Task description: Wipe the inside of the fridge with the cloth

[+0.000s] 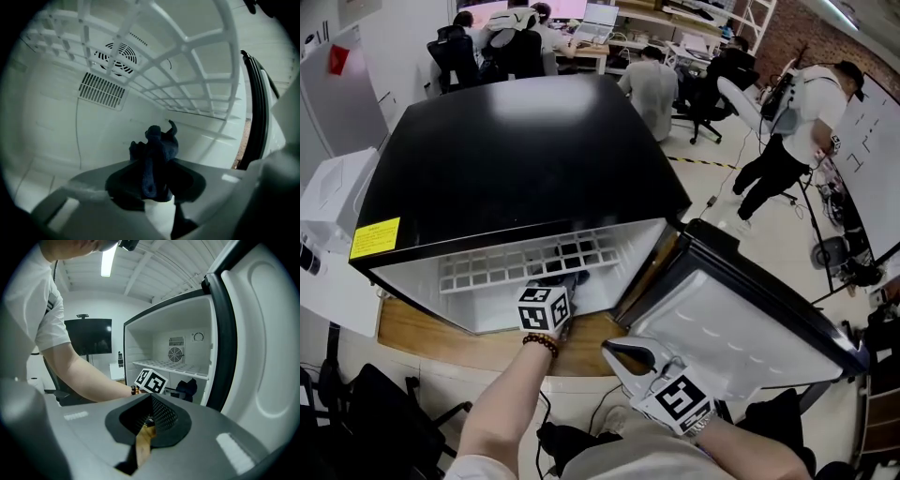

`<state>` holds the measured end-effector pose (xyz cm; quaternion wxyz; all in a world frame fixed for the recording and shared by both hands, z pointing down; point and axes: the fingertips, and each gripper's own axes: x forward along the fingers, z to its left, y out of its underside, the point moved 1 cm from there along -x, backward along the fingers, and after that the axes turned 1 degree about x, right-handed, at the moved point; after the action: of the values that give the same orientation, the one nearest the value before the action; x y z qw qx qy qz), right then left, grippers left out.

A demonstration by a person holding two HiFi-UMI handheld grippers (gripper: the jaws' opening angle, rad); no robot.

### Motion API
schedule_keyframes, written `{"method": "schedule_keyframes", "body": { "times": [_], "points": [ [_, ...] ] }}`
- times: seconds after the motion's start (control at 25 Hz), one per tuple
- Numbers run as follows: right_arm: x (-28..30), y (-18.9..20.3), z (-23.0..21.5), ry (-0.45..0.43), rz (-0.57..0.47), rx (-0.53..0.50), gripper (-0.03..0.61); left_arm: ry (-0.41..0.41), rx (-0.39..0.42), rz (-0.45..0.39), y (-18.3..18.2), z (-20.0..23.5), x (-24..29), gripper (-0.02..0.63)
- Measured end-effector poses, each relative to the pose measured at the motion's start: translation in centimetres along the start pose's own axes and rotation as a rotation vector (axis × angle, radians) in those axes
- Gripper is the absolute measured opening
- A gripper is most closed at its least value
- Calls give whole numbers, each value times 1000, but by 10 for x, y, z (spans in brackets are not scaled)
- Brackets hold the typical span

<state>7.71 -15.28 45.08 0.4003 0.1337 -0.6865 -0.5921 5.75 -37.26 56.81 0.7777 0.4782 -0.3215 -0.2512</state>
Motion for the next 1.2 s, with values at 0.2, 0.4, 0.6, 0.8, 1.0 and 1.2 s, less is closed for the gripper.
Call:
{"method": "schedule_keyframes", "body": {
  "times": [0.2, 0.4, 0.6, 0.8, 1.0, 1.2],
  "points": [
    [2, 5, 0, -5, 13, -1, 2, -22, -12, -28, -7, 4, 21, 114],
    [6, 8, 3, -24, 15, 14, 2, -40, -18, -35, -9, 9, 38, 112],
    [7, 12, 2, -25, 20, 36, 2, -51, -67, -19, -2, 18, 52, 113],
    [6, 14, -1, -19, 19, 47, 2, -47, -66, -3, 3, 24, 65, 114],
    [6, 17, -2, -14, 27, 56, 2, -71, 16, 51, 19, 34, 75, 112],
    [5, 17, -3, -13, 21, 62, 2, 69, 51, 46, 6, -3, 75, 110]
  ]
}}
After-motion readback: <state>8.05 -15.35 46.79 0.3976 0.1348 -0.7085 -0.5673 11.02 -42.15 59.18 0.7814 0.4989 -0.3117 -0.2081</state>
